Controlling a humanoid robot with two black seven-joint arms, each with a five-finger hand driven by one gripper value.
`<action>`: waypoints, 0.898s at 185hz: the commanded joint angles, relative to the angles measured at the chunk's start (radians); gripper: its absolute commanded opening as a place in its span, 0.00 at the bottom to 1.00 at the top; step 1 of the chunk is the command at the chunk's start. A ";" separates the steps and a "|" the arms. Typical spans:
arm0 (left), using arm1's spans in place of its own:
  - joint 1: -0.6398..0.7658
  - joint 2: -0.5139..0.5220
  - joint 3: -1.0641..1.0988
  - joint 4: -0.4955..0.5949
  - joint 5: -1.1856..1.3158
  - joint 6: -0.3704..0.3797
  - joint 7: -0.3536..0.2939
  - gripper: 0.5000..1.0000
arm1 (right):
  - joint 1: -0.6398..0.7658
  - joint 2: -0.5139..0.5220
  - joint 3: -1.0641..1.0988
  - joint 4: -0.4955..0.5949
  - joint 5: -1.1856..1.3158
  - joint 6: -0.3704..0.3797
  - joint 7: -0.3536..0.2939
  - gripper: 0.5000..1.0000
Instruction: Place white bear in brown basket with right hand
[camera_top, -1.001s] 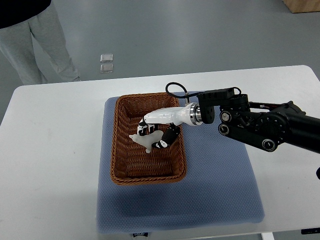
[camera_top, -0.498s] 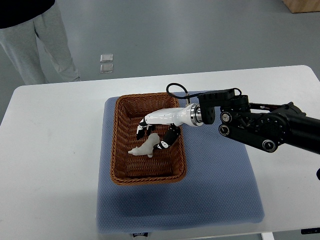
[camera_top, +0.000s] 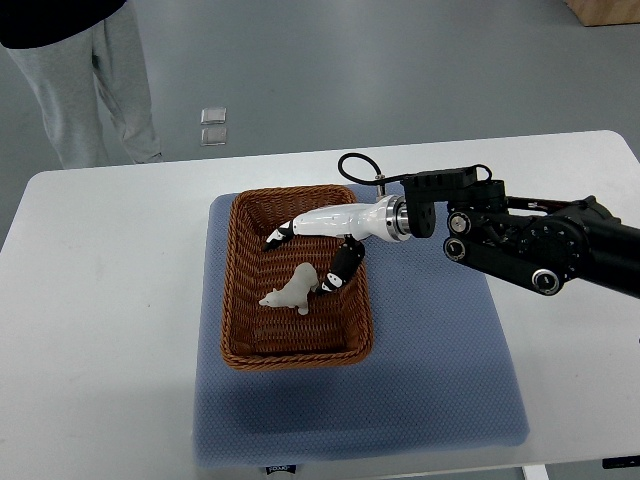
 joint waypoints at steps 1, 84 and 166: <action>0.000 0.000 -0.001 0.000 0.000 0.000 0.000 1.00 | 0.006 -0.027 0.038 0.000 0.018 0.006 0.002 0.83; 0.000 0.000 -0.001 0.000 0.000 0.000 0.000 1.00 | -0.157 -0.067 0.376 -0.093 0.535 -0.096 0.004 0.83; 0.000 0.000 -0.001 0.000 0.000 0.000 0.000 1.00 | -0.317 0.002 0.627 -0.233 1.058 -0.162 0.004 0.83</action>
